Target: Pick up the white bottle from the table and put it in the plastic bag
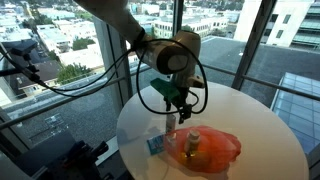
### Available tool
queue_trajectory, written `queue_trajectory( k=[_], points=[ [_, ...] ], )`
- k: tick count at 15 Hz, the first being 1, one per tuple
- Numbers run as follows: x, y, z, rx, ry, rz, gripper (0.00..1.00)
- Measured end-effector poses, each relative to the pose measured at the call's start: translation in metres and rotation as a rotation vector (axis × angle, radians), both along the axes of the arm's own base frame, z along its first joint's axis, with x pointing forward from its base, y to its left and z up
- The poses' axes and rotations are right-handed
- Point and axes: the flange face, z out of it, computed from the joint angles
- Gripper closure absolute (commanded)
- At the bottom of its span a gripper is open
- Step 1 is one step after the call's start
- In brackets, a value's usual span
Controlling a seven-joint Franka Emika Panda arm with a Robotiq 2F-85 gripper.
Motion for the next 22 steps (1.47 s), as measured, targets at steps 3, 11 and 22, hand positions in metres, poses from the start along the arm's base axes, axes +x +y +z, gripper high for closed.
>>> queue_trajectory(
  k=[3,11,22],
  points=[
    [0.001,0.002,-0.002,0.003,-0.009,0.038,0.00],
    [-0.002,0.012,-0.013,0.010,-0.018,0.087,0.00],
    [-0.006,0.016,-0.019,0.009,-0.026,0.093,0.73]
  ],
)
